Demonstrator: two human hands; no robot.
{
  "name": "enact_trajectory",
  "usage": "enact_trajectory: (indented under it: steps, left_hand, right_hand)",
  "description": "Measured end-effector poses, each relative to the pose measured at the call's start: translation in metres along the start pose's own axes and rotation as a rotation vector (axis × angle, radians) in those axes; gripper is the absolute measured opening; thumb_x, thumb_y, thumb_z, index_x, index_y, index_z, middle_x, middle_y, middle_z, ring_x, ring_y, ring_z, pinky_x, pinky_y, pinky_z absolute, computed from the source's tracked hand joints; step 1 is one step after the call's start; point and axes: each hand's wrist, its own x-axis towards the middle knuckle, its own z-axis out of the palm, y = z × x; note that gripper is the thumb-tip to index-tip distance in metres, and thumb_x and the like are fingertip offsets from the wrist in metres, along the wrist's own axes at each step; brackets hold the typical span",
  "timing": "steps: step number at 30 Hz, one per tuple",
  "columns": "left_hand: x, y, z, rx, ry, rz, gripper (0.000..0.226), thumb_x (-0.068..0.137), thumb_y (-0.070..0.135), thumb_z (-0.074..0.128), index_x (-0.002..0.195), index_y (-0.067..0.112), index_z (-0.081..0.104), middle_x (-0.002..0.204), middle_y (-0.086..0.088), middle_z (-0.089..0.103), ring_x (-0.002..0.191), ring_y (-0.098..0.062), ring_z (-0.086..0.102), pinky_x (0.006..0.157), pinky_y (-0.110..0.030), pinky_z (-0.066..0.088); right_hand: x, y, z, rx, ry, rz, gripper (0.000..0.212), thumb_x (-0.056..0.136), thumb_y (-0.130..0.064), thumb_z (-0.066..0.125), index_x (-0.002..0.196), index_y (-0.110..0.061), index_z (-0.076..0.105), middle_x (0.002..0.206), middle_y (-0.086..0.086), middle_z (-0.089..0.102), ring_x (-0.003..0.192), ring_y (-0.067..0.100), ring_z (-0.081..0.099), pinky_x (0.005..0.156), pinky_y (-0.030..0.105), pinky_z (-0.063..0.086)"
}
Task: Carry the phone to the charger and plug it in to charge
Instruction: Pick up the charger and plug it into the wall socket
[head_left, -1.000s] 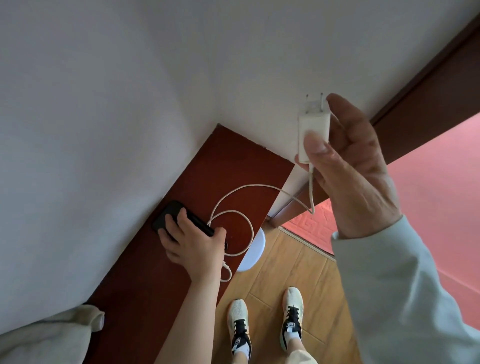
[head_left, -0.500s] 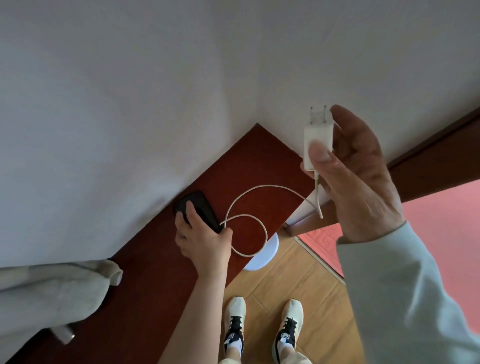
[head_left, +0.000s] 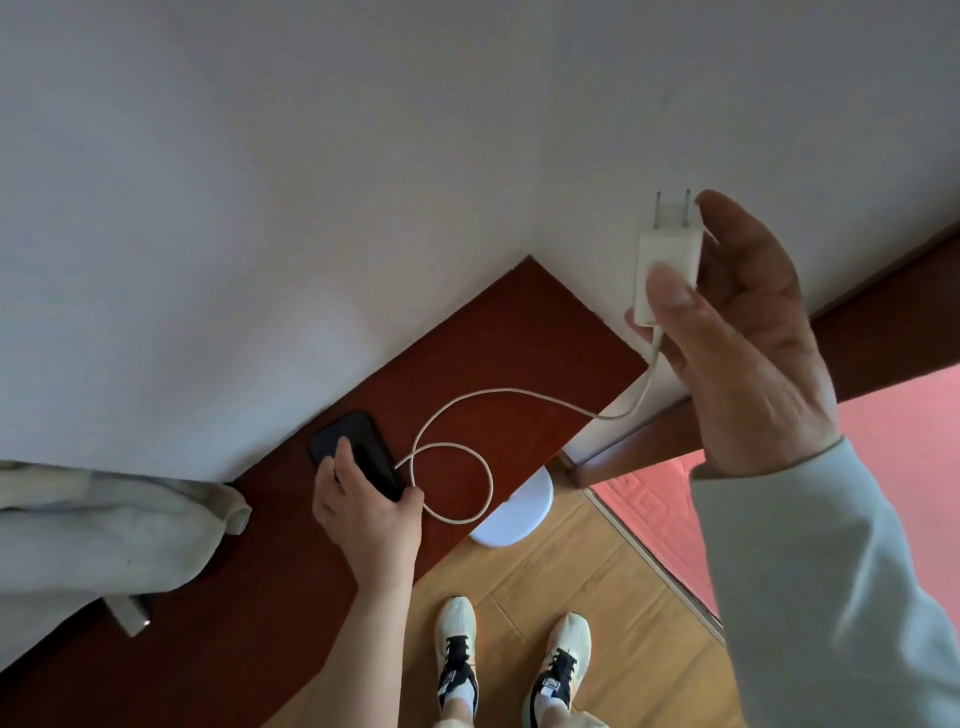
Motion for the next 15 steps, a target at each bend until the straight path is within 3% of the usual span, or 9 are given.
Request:
enact_trajectory:
  steps: [5,15]
  left_hand:
    - [0.003,0.001,0.001,0.000,-0.046,0.072,0.096,0.069,0.008,0.089,0.150,0.004,0.038,0.152,-0.030,0.040,0.144,-0.046,0.033,0.114,-0.056,0.027]
    - [0.001,0.034,0.010,-0.044,-0.132,0.174,0.091,0.070,0.006,0.087,0.148,0.001,0.041,0.150,-0.032,0.043,0.142,-0.047,0.036,0.114,-0.056,0.029]
  right_hand:
    - [-0.011,-0.010,-0.007,-0.010,0.032,-0.041,0.050,0.091,-0.008,0.059,0.139,-0.018,0.045,0.130,-0.001,0.063,0.120,0.013,0.063,0.093,0.026,0.053]
    - [-0.053,-0.030,-0.029,-0.062,0.182,-0.112,0.056,0.091,-0.011,0.058,0.145,-0.014,0.042,0.139,0.002,0.061,0.129,0.019,0.059,0.103,0.034,0.050]
